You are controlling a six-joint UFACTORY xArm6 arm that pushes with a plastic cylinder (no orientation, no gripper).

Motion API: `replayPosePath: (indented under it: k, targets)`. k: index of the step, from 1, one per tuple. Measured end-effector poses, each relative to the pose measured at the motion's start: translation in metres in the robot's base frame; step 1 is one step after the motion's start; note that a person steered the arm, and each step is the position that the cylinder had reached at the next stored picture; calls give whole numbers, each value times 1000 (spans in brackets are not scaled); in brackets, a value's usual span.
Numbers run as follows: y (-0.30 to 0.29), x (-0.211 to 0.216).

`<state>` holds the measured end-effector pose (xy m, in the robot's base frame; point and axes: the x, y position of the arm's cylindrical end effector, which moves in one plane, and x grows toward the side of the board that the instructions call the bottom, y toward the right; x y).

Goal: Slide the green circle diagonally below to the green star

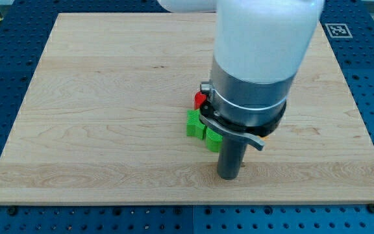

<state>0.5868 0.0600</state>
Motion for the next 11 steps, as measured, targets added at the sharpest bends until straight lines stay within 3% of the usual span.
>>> replayPosePath:
  k: [2, 4, 11]
  targets:
    - [41, -2]
    - [0, -50]
    - [-17, -64]
